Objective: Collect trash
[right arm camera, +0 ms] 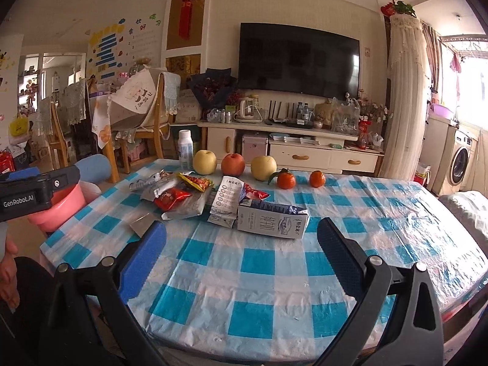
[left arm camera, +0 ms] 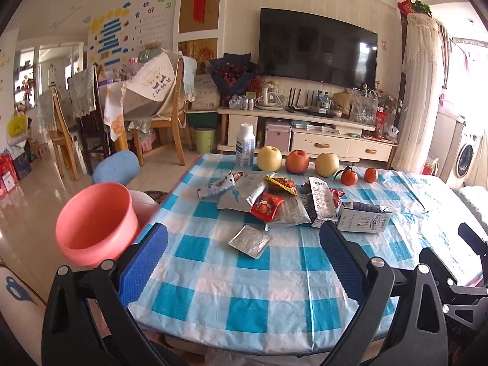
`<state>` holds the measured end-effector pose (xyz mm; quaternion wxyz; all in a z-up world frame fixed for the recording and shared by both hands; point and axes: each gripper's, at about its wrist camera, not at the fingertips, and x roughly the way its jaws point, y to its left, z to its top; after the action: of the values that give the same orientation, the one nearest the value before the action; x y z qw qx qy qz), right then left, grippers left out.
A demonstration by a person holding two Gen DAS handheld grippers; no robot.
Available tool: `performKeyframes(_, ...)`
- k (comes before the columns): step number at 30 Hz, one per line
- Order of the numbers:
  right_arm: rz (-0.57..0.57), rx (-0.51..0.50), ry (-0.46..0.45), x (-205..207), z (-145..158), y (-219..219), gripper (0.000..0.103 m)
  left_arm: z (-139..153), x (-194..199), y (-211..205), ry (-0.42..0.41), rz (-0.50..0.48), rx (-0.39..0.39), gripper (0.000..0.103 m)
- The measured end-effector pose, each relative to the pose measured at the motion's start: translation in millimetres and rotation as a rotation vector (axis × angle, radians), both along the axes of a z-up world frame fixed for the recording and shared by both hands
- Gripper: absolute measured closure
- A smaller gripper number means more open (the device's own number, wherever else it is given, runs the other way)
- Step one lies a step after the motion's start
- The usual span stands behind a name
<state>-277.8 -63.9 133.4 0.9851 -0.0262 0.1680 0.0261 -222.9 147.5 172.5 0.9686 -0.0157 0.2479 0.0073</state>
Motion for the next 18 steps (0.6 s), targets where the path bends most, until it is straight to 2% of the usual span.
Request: performKeyframes(18, -0.059, -0.048, -0.115, -9, 4, -16, 0.004, 10, -18, -8, -0.072, 0.024, 0.018, 0.005)
